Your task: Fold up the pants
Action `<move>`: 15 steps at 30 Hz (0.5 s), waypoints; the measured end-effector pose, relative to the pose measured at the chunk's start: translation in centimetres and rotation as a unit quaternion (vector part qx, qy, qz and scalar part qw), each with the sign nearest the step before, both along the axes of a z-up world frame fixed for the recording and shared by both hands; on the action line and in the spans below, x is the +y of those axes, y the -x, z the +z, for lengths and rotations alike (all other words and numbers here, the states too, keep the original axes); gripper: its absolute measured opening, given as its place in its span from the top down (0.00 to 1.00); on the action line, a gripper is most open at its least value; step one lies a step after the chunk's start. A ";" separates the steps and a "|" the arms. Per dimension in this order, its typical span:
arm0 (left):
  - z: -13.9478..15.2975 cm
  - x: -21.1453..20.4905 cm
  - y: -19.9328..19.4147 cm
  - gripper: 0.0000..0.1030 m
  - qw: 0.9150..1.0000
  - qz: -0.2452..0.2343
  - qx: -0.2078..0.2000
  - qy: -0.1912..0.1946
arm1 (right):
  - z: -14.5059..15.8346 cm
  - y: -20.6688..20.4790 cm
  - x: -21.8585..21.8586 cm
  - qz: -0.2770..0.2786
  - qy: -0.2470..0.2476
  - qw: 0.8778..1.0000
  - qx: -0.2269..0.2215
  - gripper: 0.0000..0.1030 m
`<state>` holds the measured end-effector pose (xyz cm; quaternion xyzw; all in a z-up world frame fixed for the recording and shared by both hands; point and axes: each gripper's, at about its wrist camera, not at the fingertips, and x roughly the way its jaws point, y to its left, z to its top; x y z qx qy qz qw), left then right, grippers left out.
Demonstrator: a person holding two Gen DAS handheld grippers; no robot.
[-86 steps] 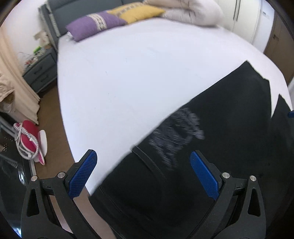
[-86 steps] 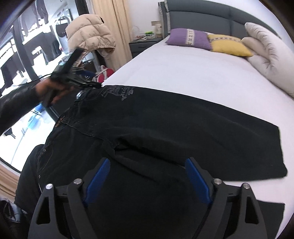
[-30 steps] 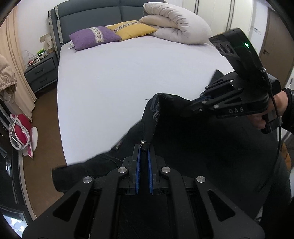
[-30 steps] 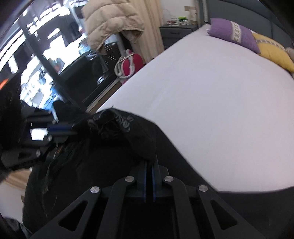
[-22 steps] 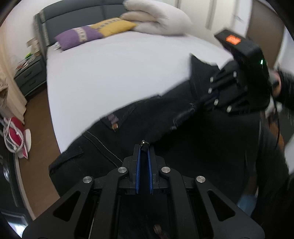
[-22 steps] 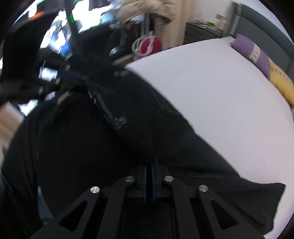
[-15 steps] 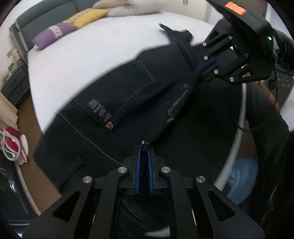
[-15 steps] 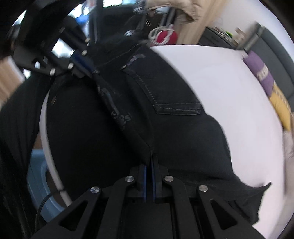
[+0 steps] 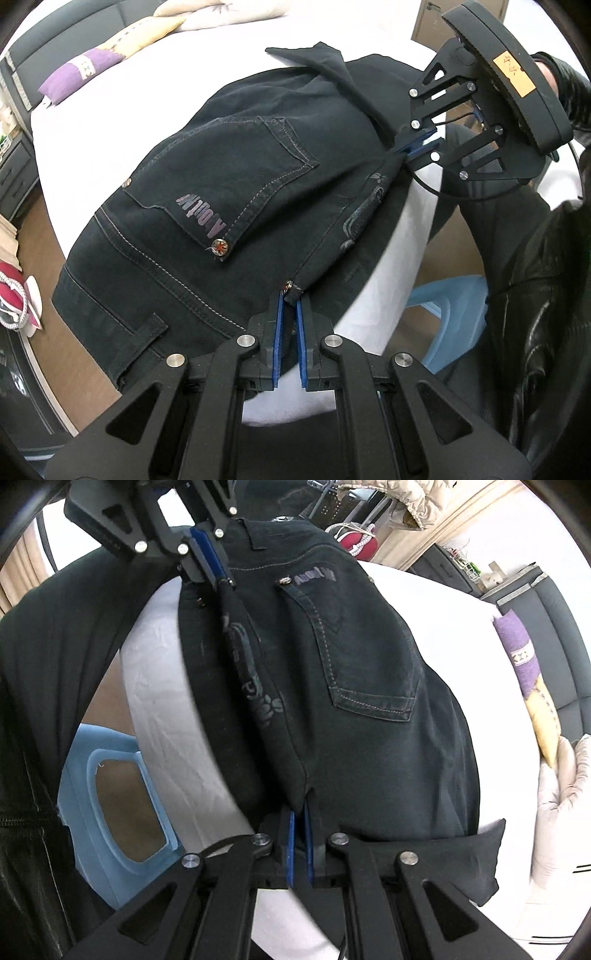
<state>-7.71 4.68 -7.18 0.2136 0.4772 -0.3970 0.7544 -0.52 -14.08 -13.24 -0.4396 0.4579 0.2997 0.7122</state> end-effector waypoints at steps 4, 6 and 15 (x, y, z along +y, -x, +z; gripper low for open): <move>0.2 0.2 0.2 0.95 1.000 -0.010 -0.002 -0.008 | -0.6 1.5 0.2 -0.001 0.008 1.000 -0.006 0.94; -0.3 -0.1 0.2 0.95 1.000 -0.006 -0.005 -0.012 | -1.1 2.3 0.0 -0.001 0.016 1.000 -0.014 0.94; 0.9 1.4 -0.3 0.87 1.000 0.025 0.015 -0.005 | -2.9 4.0 1.7 -0.008 0.040 0.998 -0.046 0.91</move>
